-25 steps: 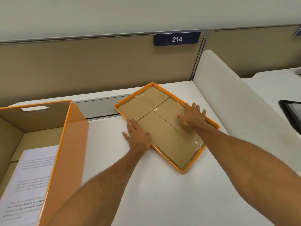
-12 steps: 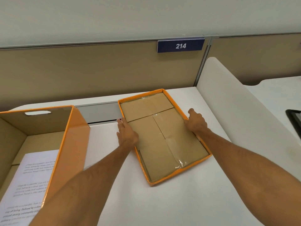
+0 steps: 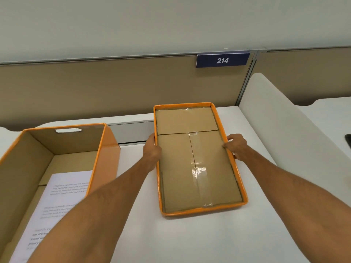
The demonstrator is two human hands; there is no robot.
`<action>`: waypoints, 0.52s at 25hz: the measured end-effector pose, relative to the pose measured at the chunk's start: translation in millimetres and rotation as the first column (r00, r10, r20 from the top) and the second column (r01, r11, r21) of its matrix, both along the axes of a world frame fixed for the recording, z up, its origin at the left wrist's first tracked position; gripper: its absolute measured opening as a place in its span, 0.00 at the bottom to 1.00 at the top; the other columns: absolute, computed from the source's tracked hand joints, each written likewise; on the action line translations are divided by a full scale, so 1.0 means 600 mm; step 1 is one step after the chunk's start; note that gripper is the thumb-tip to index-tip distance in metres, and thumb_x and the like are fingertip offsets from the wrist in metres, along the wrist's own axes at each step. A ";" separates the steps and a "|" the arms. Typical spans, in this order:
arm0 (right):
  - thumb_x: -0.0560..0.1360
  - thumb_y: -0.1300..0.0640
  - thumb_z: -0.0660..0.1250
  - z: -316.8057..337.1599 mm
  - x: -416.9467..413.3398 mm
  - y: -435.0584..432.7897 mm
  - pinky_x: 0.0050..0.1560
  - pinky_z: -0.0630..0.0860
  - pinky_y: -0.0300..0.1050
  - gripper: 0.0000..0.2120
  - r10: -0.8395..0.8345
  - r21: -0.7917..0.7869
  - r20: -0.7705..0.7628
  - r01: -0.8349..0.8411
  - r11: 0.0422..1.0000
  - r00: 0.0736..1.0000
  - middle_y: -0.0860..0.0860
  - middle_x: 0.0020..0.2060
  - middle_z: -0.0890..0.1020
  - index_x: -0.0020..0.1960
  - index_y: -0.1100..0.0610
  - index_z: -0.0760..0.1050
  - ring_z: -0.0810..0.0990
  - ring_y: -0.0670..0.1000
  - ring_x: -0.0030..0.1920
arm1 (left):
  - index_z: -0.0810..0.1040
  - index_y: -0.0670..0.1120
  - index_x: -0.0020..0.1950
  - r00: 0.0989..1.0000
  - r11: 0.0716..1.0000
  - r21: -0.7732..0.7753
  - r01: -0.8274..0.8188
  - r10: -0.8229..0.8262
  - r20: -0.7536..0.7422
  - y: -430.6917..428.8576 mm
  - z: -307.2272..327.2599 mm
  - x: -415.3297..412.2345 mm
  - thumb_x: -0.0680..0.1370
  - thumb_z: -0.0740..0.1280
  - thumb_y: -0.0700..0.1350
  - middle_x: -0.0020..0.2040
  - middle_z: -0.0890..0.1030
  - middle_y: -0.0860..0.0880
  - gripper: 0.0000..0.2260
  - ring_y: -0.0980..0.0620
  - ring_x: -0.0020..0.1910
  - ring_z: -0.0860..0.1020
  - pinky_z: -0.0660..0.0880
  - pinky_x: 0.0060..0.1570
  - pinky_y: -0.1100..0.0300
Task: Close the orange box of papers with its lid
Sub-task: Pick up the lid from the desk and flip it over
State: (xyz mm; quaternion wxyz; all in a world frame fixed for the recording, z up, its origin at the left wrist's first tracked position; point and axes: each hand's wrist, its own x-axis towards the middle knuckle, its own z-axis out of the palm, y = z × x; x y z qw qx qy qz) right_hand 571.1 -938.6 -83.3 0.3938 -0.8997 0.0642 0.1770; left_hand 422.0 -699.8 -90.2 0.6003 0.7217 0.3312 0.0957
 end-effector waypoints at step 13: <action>0.77 0.65 0.68 0.248 -0.116 0.136 0.51 0.78 0.56 0.15 0.159 0.229 0.113 -0.181 0.956 0.981 0.61 0.57 0.79 0.63 0.64 0.75 0.79 0.58 0.55 | 0.66 0.48 0.74 0.984 0.998 0.055 -0.004 -0.006 0.180 0.171 0.249 -0.112 0.80 0.58 0.31 0.63 0.77 0.49 0.24 0.48 0.55 0.78 0.80 0.43 0.53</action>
